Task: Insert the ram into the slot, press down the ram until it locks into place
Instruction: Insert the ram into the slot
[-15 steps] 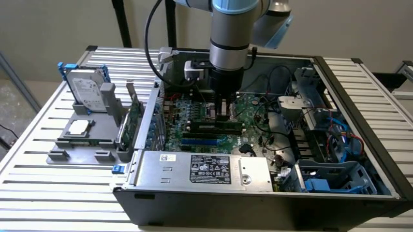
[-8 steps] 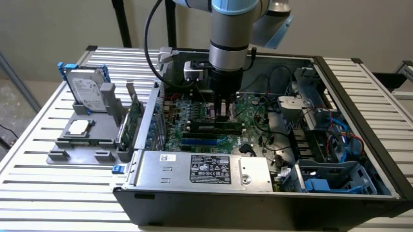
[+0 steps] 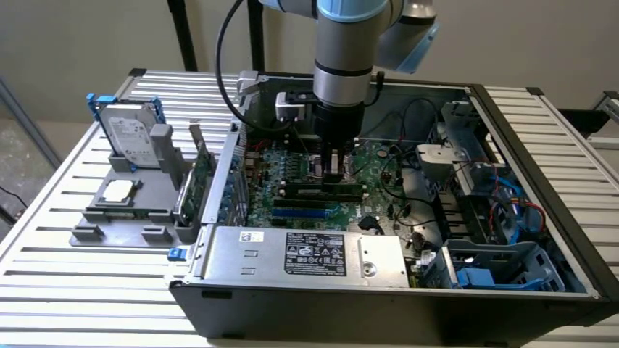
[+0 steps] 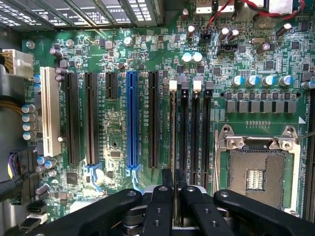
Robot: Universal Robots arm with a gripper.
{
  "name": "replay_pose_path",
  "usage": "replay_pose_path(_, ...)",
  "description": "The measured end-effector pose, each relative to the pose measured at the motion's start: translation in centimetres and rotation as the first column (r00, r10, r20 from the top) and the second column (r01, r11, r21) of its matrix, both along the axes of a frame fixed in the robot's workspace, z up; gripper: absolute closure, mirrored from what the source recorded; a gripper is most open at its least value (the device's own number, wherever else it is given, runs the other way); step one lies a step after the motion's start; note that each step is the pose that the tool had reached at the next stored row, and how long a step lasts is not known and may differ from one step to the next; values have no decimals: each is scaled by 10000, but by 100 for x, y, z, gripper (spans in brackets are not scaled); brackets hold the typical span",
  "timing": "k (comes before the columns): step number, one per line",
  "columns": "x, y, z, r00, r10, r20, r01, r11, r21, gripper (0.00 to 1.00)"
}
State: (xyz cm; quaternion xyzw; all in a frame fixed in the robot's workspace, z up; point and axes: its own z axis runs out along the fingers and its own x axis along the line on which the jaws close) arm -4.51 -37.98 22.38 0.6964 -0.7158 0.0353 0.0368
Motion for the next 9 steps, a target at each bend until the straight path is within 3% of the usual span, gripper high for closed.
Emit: replay_pose_path(9, 0, 0, -21, 10000, -16, 10, 16, 10000, -6, 85)
